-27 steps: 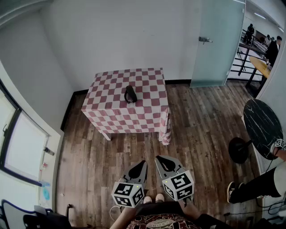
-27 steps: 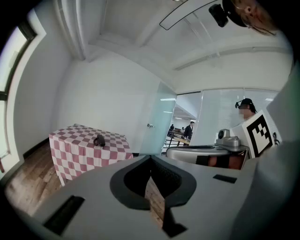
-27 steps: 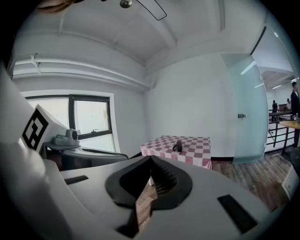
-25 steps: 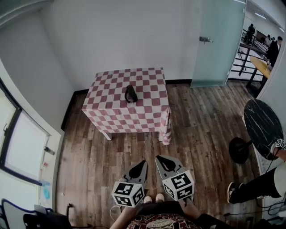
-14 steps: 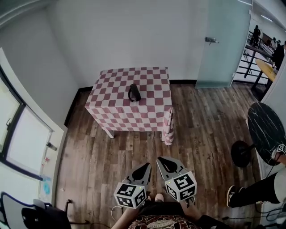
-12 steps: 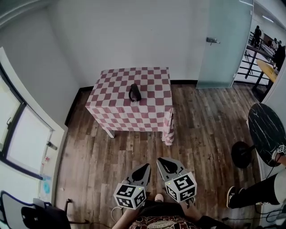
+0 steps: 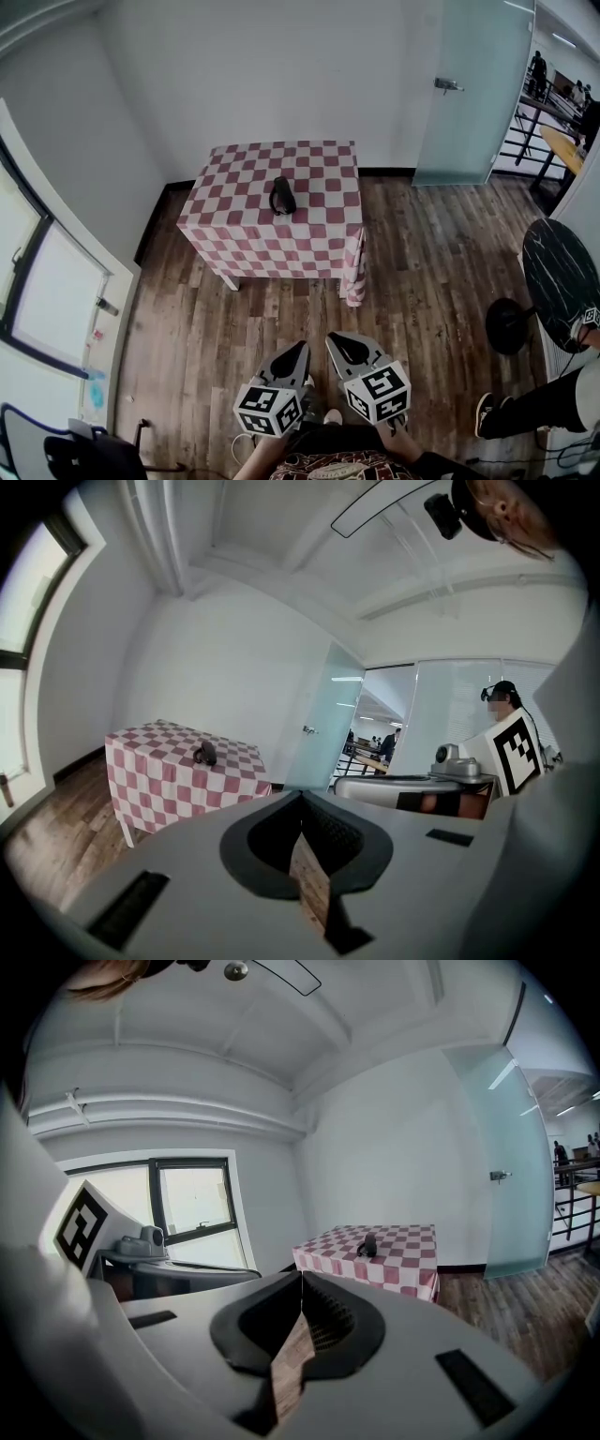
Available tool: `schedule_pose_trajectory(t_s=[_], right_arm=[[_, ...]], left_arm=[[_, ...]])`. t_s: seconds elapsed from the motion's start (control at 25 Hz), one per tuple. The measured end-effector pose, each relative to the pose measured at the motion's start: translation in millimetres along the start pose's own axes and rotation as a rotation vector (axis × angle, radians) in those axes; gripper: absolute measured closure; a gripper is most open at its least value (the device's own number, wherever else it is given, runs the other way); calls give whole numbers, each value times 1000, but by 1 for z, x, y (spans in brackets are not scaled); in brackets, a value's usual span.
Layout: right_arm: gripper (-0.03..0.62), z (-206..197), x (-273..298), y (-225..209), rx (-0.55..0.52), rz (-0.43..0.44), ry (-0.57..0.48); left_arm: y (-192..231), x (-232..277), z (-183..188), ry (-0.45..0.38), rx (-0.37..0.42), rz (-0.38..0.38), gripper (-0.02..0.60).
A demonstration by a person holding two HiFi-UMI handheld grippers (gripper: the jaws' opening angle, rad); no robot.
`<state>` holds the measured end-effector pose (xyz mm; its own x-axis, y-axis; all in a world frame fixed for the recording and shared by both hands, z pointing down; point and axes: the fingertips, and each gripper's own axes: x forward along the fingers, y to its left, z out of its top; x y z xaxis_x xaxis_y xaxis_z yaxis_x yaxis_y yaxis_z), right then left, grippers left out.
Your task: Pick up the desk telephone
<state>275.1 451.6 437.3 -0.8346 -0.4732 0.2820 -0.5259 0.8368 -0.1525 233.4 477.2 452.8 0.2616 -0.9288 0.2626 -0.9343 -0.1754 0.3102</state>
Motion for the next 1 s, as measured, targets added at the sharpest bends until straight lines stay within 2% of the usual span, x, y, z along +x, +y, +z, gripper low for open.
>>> schedule_pose_trajectory(t_s=[0.24, 0.44, 1.0], right_arm=[[576, 16, 30, -11, -16, 3, 4], [576, 24, 55, -21, 17, 1, 2], [576, 51, 118, -45, 2, -64, -12]], left_arm=[[19, 26, 18, 2, 5, -30, 574], [41, 47, 28, 11, -3, -53, 574], [94, 85, 59, 23, 13, -106, 574]])
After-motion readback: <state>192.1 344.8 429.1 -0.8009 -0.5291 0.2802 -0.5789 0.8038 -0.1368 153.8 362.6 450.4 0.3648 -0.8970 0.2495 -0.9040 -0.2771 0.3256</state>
